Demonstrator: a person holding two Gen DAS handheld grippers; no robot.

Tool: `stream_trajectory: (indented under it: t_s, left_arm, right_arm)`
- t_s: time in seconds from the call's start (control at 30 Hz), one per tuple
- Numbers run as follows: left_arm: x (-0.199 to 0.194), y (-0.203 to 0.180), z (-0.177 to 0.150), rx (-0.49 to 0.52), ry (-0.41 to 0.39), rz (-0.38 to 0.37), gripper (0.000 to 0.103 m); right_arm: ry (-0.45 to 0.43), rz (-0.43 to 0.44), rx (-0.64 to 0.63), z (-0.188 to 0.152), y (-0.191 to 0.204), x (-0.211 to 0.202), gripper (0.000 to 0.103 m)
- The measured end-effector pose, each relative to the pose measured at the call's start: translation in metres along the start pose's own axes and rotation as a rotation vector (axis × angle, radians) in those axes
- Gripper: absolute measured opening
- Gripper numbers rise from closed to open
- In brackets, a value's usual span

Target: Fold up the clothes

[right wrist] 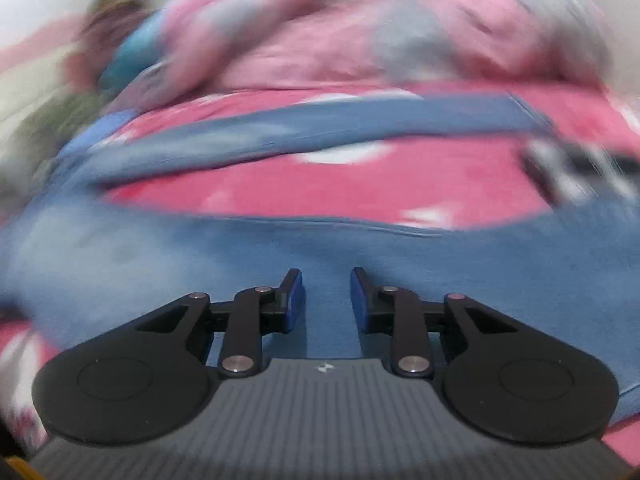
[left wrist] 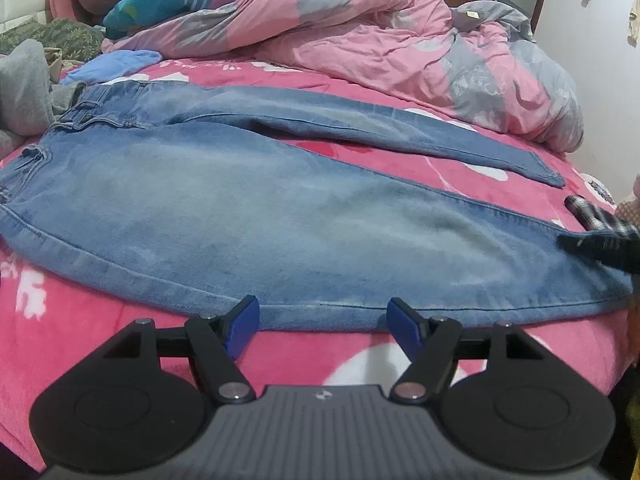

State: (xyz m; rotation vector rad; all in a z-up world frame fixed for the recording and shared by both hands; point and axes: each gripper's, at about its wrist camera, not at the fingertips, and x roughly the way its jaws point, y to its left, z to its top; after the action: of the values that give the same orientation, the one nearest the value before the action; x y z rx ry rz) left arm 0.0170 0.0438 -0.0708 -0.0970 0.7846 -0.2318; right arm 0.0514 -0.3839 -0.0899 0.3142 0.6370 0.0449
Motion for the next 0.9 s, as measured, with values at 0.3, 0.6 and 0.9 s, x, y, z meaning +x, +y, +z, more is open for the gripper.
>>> stream_trajectory:
  t_s: [0.3, 0.6, 0.9]
  left_arm:
    - [0.002, -0.006, 0.001, 0.017, 0.007, 0.016, 0.077]
    - [0.005, -0.008, 0.002, 0.025, 0.014, 0.026, 0.079]
    - [0.003, -0.008, 0.004, 0.03, 0.027, 0.026, 0.08]
  right_arm:
    - [-0.025, -0.075, 0.049, 0.017, -0.038, -0.032, 0.023]
    - [-0.225, -0.222, 0.271, 0.017, -0.112, -0.103, 0.028]
    - [-0.285, -0.04, 0.621, -0.037, -0.168, -0.134, 0.032]
